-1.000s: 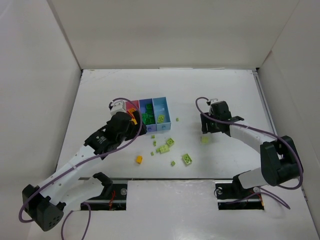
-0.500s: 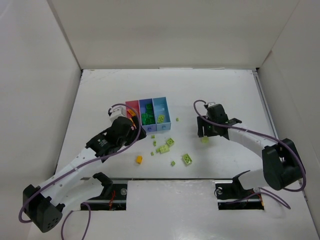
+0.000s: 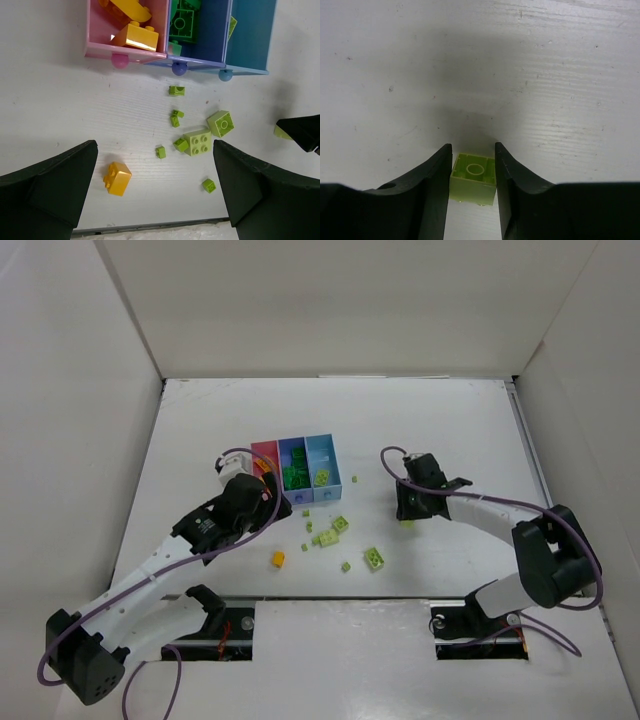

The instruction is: Sort the legos into containers by color

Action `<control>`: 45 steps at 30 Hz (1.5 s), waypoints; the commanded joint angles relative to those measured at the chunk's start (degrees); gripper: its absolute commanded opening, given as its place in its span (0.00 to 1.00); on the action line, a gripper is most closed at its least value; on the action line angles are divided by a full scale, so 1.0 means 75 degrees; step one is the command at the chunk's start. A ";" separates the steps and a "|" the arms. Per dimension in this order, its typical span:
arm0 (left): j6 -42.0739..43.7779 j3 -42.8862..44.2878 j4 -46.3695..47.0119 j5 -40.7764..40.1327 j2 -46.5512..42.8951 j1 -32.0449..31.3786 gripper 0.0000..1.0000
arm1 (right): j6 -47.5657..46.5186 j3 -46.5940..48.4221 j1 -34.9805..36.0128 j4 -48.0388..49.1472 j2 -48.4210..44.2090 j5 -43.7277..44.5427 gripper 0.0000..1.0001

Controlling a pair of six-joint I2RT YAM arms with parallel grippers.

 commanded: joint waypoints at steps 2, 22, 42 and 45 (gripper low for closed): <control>-0.0080 0.0051 -0.0176 -0.0187 -0.0157 -0.0043 1.00 | 0.0199 0.0113 0.0219 -0.0158 -0.0196 0.0336 0.36; 0.0002 -0.0172 0.0222 0.0070 -0.0017 -0.0043 1.00 | -0.1454 0.5092 0.2211 -0.0088 0.1394 0.0080 0.29; 0.1536 0.0214 0.1509 0.0727 0.1588 -0.1529 1.00 | -0.1689 0.6138 0.2363 -0.0440 0.1972 0.0207 0.73; 0.2274 0.0425 0.2013 0.0575 0.2209 -0.2198 1.00 | -0.1583 0.5354 0.2036 -0.0440 0.1082 0.0209 0.73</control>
